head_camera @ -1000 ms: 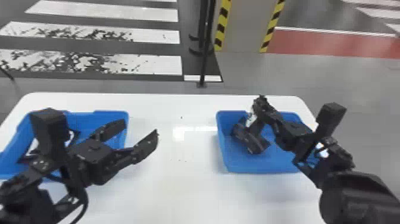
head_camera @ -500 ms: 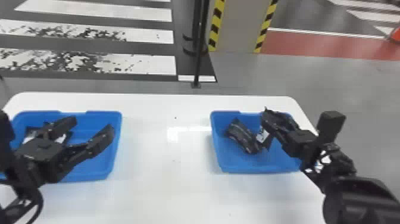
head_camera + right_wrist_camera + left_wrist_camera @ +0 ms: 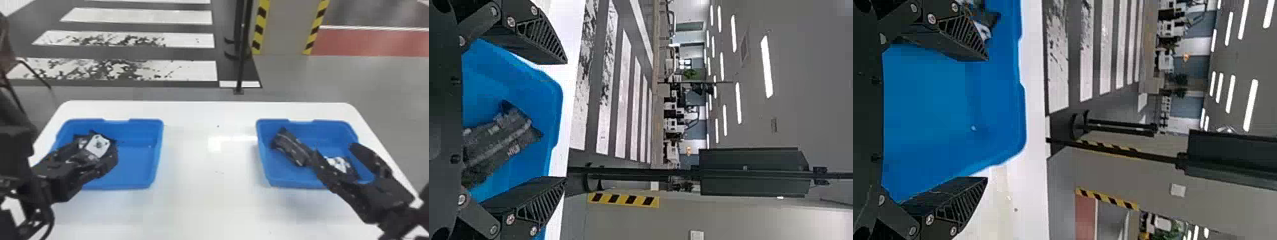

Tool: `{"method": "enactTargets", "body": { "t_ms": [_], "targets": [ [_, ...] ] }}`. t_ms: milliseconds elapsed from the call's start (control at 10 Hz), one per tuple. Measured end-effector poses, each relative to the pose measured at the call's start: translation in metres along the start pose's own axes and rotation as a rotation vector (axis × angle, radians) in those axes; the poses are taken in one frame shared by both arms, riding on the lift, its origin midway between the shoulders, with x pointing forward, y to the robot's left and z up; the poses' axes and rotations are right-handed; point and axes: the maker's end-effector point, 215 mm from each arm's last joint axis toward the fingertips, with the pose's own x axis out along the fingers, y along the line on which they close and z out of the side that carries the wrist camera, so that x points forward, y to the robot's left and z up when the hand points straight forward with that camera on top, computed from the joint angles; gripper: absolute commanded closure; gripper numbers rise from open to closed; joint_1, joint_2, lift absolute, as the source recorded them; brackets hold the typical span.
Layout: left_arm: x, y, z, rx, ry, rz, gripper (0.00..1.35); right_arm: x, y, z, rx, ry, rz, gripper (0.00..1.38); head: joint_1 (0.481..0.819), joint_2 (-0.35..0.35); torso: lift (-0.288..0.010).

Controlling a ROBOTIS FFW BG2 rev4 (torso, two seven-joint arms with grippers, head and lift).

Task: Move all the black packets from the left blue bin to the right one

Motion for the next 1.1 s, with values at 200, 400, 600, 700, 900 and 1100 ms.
{"method": "enactTargets", "body": {
  "t_ms": [200,400,600,700,900,1100],
  "targets": [
    [-0.004,0.048,-0.015,0.02,0.099,0.115,0.2,-0.033,0.044,0.003,0.061,0.012,0.056,0.2,0.695,0.125,-0.14],
    [0.007,0.085,-0.027,0.028,0.183,0.191,0.2,-0.053,0.078,0.001,0.143,0.024,0.103,0.2,0.695,0.226,-0.14],
    [0.025,0.109,-0.031,0.03,0.242,0.233,0.2,-0.057,0.097,-0.005,0.198,0.033,0.138,0.2,0.695,0.272,-0.14],
    [0.038,0.113,-0.032,0.028,0.272,0.236,0.2,-0.055,0.098,-0.006,0.204,0.031,0.144,0.2,0.695,0.275,-0.14],
    [0.065,0.112,-0.043,0.017,0.326,0.222,0.2,-0.054,0.099,-0.009,0.224,0.033,0.147,0.2,0.695,0.262,-0.14],
    [0.085,0.106,-0.064,-0.001,0.382,0.194,0.24,-0.054,0.1,-0.014,0.248,0.035,0.149,0.2,0.695,0.251,-0.14]
  ]
}}
